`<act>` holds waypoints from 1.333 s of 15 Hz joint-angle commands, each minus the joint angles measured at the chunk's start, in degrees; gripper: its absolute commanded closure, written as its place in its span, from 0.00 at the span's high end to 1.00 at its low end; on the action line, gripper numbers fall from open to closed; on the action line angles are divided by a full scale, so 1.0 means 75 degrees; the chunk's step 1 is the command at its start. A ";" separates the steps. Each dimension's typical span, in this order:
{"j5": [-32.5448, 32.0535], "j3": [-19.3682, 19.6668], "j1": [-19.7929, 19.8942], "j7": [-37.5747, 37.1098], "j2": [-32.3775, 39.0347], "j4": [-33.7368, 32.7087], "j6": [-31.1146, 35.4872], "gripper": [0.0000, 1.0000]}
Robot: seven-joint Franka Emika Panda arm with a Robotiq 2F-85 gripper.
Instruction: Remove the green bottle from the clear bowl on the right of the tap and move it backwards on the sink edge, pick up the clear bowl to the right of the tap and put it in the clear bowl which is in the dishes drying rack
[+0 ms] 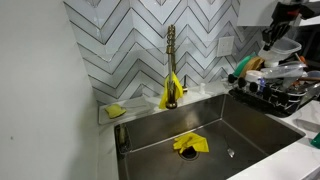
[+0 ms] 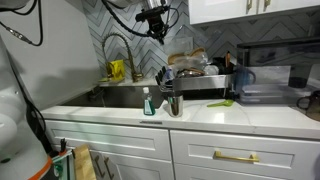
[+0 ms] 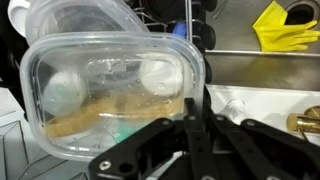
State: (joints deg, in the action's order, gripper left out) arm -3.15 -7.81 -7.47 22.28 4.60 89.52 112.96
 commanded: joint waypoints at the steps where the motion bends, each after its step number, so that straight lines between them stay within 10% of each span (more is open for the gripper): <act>1: 0.0364 0.0080 0.0161 0.0120 -0.0297 0.0671 0.0616 0.02; 17: 0.1442 0.0324 0.0583 0.0657 -0.0252 0.1458 0.1531 0.02; 20: 0.1290 0.0346 0.0577 0.0521 -0.0322 0.1402 0.1245 0.35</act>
State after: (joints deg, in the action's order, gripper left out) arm 6.19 -5.58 -3.46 25.83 4.18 98.03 124.25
